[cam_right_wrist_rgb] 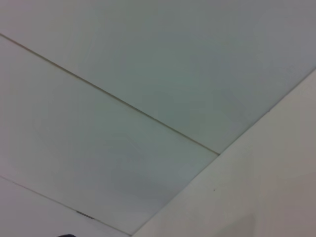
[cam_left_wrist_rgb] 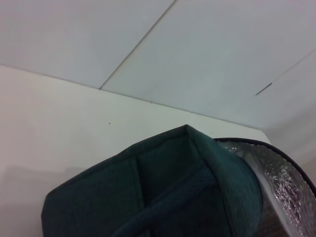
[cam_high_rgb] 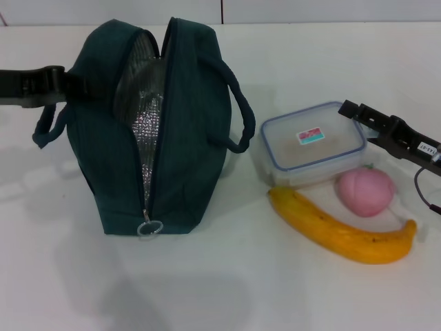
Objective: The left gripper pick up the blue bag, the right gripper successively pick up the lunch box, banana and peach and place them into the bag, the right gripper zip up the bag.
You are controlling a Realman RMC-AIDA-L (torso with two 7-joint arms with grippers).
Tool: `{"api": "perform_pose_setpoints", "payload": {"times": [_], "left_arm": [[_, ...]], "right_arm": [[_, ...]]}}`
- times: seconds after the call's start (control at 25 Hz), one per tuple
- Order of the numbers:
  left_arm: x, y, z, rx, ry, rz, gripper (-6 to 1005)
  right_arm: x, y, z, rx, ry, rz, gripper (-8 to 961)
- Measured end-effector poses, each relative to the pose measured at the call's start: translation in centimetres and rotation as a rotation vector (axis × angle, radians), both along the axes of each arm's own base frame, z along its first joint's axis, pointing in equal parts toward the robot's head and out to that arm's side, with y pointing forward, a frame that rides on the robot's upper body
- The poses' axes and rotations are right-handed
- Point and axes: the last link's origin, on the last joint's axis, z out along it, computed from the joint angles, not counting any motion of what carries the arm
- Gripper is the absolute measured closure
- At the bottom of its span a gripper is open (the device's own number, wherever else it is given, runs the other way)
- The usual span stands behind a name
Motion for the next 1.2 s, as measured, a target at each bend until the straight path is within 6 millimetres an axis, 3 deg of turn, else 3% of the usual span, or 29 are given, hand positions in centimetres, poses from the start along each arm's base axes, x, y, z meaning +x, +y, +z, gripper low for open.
{"api": "perform_pose_setpoints", "payload": {"times": [0.24,0.48,0.68,1.12,1.2], "left_arm": [[-0.1,0.1,-0.3,-0.009,-0.003,-0.01,968],[-0.2,0.2,-0.5,-0.018,-0.002,-0.02,968],[-0.2,0.2,-0.5,-0.018,-0.001,-0.021,968],[-0.3,0.2,-0.5,-0.019,0.001,-0.026,968],[-0.3,0.1,-0.5,-0.018,0.003,-0.029,968]], "right_arm": [[-0.2,-0.3,0.1,-0.007,0.059,-0.018,225],[-0.4,-0.4,0.3,-0.01,0.104,-0.028,432],[-0.6,-0.6,-0.2,-0.026,0.119,-0.031,667],[-1.0,-0.6,-0.5,-0.041,0.129,-0.028,699],[-1.1,-0.7,-0.6,-0.04,0.15,-0.033,742]]}}
